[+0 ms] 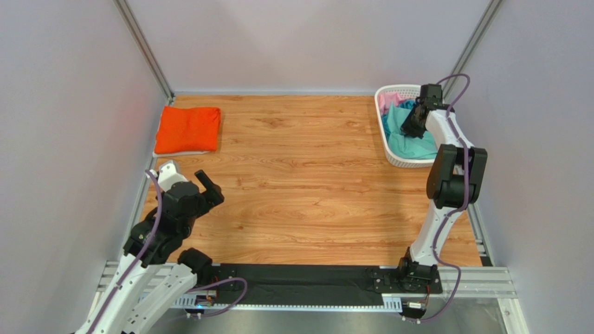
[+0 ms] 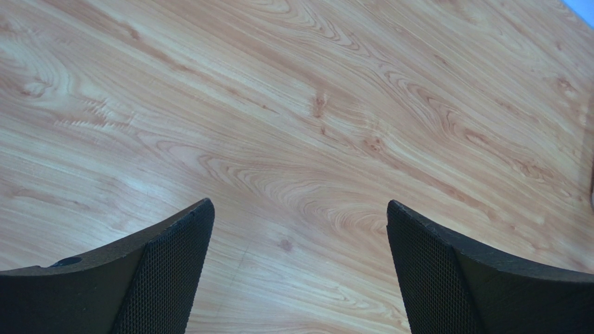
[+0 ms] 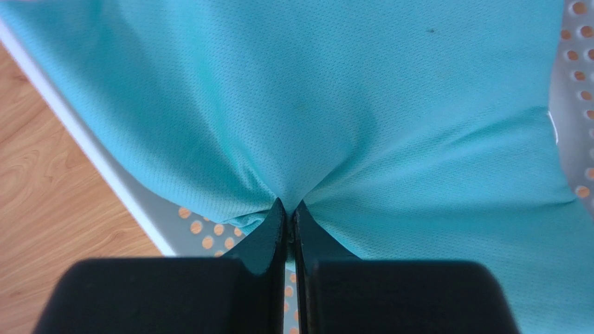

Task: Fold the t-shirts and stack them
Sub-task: Grab the tshirt from the pile, then move the tshirt to the center of the board

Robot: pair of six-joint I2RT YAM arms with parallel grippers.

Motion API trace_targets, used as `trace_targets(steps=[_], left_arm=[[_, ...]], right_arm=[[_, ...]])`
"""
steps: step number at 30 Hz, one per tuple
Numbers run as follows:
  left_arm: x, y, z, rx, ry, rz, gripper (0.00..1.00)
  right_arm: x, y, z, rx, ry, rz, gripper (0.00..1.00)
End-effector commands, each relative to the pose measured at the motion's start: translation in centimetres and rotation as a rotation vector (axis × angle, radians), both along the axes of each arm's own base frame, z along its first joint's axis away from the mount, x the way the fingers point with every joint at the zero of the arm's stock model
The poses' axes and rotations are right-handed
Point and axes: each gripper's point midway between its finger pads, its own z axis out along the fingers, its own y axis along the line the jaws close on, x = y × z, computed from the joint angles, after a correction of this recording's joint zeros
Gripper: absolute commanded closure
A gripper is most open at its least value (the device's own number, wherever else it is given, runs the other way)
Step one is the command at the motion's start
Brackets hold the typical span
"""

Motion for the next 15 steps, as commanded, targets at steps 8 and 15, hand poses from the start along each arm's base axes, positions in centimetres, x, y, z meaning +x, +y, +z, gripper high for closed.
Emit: trace_targets(steps=[8,15], left_arm=[[-0.3,-0.7,1.1,-0.028,-0.023,-0.053,0.0],[-0.9,-1.3,1.8,-0.064,-0.037,-0.095,0.0]], right_arm=[[-3.3,2.8,19.4,-0.073,-0.391,0.122,1.0],[-9.6,11.6,30.2,-0.02,-0.627,0.353,1.0]])
